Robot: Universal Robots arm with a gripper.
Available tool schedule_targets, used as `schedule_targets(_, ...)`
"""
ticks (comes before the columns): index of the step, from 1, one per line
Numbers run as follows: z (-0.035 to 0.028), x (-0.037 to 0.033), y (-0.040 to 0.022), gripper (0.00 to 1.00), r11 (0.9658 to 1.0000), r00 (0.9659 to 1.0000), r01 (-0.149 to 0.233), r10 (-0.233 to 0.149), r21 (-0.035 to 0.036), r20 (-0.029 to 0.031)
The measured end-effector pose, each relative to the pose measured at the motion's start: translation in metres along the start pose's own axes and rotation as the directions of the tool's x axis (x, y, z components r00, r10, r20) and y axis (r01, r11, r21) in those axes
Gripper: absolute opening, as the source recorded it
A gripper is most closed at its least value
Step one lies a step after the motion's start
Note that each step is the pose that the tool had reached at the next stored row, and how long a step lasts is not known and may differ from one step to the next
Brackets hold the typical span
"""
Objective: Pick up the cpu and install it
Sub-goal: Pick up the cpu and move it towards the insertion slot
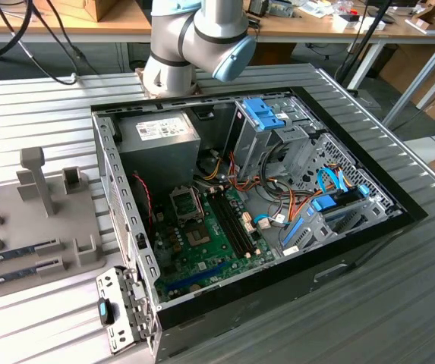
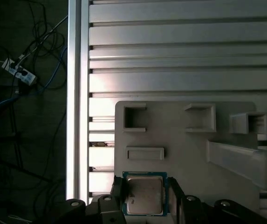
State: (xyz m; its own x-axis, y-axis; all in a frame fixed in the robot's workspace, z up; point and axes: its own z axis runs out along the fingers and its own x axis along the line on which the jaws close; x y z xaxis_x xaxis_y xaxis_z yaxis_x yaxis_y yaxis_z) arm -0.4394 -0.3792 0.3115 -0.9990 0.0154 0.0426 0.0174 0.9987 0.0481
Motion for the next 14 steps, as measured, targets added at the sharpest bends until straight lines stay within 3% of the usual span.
schedule_targets(14,-0.0113,0.0005,0.0005,0.47,1.0000,1.0000,0.000,0.000,-0.0069,0.0000)
